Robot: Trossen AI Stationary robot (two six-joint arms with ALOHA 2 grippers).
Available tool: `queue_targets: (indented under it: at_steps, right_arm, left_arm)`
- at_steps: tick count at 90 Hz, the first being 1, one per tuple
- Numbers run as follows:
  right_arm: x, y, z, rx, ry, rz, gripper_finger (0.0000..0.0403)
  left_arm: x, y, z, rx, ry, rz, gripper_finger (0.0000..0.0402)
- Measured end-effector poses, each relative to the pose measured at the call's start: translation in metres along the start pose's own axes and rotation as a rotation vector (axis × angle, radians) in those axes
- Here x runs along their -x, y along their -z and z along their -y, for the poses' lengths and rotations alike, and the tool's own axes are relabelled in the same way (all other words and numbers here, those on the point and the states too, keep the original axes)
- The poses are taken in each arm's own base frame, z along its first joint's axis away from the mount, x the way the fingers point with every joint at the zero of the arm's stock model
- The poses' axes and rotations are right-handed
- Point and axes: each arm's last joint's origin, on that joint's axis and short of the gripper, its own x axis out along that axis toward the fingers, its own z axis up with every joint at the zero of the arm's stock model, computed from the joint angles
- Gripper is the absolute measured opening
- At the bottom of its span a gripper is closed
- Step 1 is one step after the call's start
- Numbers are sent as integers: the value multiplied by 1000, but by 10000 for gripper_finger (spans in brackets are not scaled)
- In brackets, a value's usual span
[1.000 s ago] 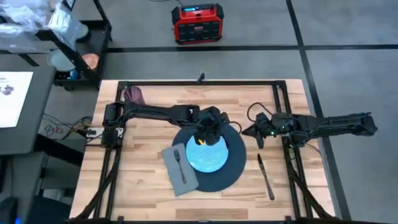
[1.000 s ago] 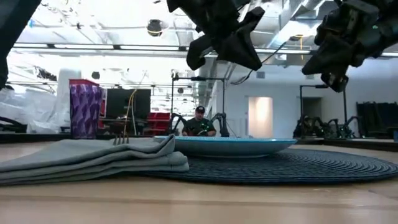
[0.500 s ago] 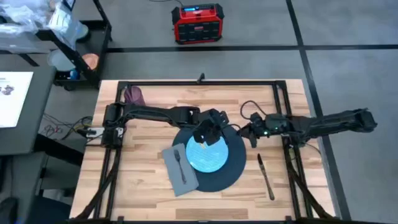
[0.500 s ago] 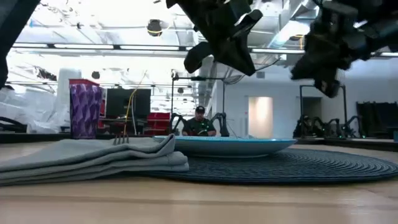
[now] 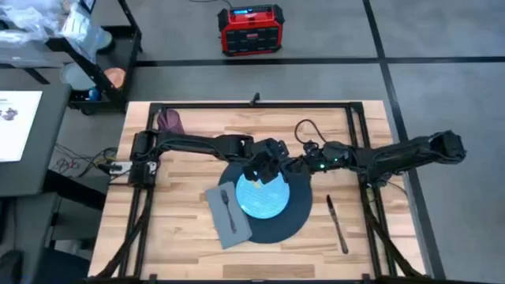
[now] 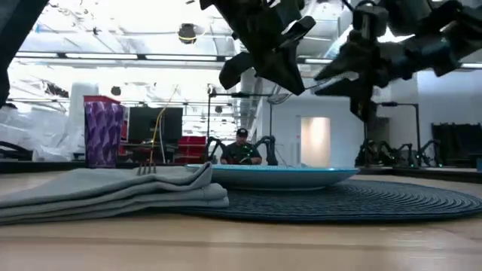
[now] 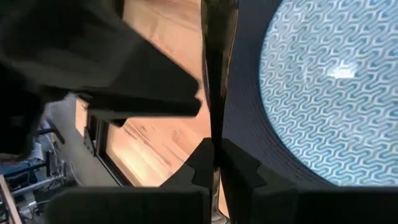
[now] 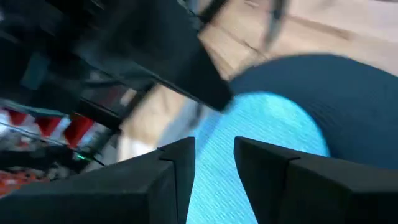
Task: Set table place
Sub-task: Put the black spoon on the dark blue table mat
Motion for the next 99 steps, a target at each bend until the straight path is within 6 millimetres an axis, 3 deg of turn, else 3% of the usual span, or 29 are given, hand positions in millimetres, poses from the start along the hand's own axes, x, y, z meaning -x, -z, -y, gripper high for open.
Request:
queue_targets:
  at_steps: [45,71,79,90,99]
  right_arm:
    - [-4,2,6,-71,-3,-60,103]
    - [-24,2,3,-64,-26,-146,100]
    - [-31,1,3,-38,-26,-162,79]
    - [-36,1,5,7,-10,-176,16]
    - [-37,-1,7,10,10,-181,5]
  left_arm:
    - [0,2,0,-19,-11,-42,0]
    - [0,2,-5,-9,-52,-34,0]
    - [0,3,-4,0,-49,-44,0]
    - [0,4,-3,26,-32,-54,0]
    - [1,4,-1,29,-8,-64,0]
